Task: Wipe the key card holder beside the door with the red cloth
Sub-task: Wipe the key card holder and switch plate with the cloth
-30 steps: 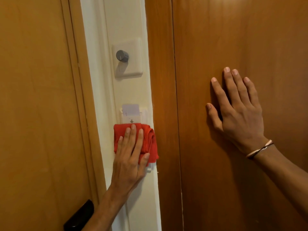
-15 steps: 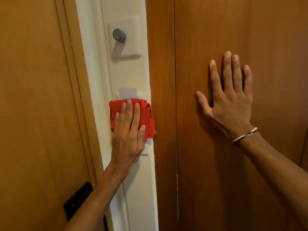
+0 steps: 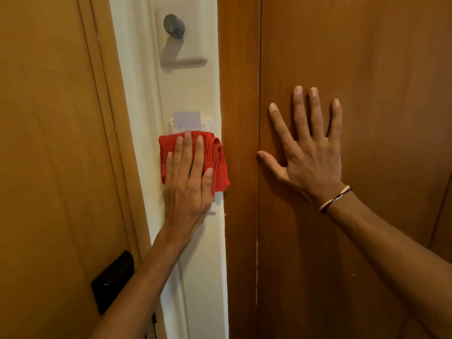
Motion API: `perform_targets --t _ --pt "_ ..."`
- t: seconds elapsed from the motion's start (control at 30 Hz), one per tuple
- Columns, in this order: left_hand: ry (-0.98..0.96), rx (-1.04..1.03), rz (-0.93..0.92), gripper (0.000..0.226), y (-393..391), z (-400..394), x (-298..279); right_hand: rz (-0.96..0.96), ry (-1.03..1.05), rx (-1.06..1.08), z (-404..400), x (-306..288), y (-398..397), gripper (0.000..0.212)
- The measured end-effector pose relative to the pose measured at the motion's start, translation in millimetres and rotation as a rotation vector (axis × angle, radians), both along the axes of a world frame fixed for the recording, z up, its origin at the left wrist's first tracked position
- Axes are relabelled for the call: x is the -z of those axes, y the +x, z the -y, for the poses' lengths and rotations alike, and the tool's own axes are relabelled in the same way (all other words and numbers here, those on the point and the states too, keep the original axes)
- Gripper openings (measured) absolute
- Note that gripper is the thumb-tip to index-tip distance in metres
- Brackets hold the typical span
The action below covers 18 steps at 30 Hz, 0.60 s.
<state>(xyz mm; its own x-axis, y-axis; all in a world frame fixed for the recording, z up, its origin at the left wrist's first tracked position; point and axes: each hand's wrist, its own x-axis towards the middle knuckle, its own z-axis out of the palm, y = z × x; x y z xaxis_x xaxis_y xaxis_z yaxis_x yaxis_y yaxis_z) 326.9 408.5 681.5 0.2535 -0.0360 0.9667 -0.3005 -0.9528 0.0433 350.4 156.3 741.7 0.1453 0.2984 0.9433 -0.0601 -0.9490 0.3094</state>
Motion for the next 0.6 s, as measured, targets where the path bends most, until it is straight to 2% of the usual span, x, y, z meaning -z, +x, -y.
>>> perform_targets --t 0.03,0.17,0.27,0.4,0.5,0.6 --pt "-0.003 -0.002 0.000 0.057 -0.8 2.6 3.5 0.003 -0.003 -0.005 -1.8 2.1 0.2 0.091" --pt "0.196 -0.034 0.029 0.058 4.3 -12.2 9.4 0.004 0.002 -0.009 -1.5 3.5 2.1 0.090" --pt "0.063 -0.037 0.052 0.058 9.9 -11.2 -3.7 0.011 0.002 -0.009 -1.8 2.4 2.9 0.090" --pt "0.211 -0.004 0.066 0.056 9.5 -4.5 11.3 0.002 0.010 -0.022 -1.7 3.6 1.4 0.090" --pt "0.078 0.007 0.058 0.056 11.1 -2.2 6.2 0.008 0.005 -0.017 -1.9 3.3 0.4 0.089" --pt "0.237 -0.024 0.078 0.058 13.4 -6.0 10.2 0.011 0.011 -0.012 -2.1 3.7 -0.3 0.089"
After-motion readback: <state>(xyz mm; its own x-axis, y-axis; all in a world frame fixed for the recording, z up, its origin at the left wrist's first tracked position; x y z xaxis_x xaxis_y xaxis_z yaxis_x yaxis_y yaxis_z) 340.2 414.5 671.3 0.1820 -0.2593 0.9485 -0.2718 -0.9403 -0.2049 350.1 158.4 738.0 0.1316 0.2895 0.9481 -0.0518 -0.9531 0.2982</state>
